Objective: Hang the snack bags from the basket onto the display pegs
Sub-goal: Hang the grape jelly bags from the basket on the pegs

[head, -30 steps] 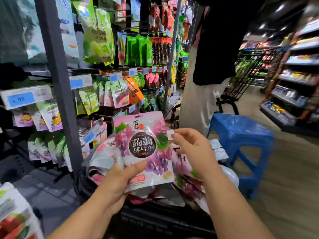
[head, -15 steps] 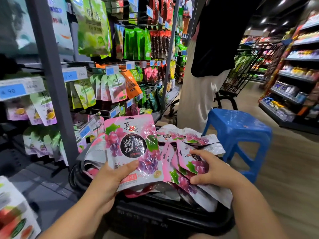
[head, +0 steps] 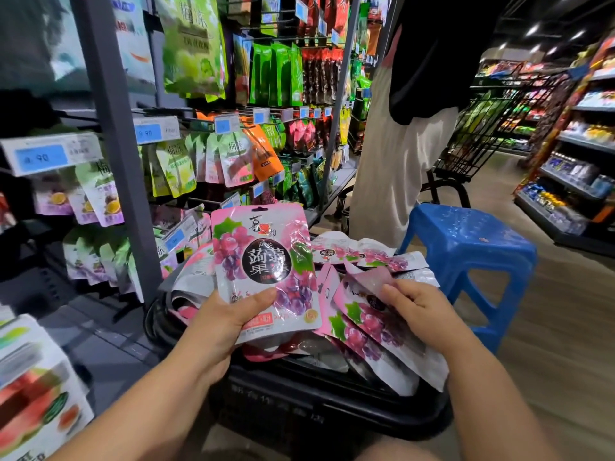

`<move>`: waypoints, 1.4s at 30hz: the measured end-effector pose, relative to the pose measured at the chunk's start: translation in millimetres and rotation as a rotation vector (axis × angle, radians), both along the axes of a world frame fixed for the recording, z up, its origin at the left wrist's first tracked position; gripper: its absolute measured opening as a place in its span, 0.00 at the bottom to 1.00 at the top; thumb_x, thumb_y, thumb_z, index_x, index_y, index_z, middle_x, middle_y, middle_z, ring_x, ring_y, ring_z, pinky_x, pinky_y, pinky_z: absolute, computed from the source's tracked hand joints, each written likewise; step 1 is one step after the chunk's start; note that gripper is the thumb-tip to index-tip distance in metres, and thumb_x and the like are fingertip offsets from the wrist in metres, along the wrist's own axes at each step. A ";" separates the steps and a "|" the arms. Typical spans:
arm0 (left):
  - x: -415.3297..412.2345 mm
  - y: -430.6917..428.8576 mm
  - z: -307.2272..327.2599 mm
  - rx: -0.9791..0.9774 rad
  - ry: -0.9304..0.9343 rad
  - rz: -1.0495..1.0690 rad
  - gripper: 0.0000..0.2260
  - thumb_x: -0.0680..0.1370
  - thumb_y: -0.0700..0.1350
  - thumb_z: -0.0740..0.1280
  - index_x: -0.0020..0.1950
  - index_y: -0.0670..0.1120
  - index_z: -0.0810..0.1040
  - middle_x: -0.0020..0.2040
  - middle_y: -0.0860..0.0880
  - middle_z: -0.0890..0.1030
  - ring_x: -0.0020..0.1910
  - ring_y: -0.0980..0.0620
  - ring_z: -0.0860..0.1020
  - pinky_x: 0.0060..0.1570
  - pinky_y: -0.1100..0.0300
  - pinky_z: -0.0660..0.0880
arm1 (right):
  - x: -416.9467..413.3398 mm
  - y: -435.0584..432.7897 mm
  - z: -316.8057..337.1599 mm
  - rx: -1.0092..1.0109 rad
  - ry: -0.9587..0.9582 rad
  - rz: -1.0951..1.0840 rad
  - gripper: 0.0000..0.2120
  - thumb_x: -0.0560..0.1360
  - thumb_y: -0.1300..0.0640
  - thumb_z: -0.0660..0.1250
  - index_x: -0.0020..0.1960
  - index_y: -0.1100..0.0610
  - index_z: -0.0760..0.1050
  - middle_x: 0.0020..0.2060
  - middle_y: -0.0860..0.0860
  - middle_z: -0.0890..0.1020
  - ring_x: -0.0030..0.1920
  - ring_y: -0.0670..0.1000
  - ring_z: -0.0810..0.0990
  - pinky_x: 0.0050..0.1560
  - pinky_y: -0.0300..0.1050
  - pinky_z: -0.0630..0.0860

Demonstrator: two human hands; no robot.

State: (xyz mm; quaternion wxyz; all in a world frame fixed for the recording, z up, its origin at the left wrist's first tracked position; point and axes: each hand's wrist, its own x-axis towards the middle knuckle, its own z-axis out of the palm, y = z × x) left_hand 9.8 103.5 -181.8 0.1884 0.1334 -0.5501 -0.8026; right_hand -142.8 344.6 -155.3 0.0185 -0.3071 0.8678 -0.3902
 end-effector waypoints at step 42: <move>159.3 -71.9 47.2 -0.330 -0.079 0.468 0.28 0.58 0.55 0.82 0.55 0.49 0.83 0.52 0.44 0.85 0.53 0.41 0.83 0.59 0.38 0.76 | 135.3 -222.6 79.7 -0.724 -0.471 0.340 0.19 0.84 0.50 0.57 0.46 0.62 0.77 0.36 0.53 0.83 0.31 0.40 0.81 0.31 0.33 0.75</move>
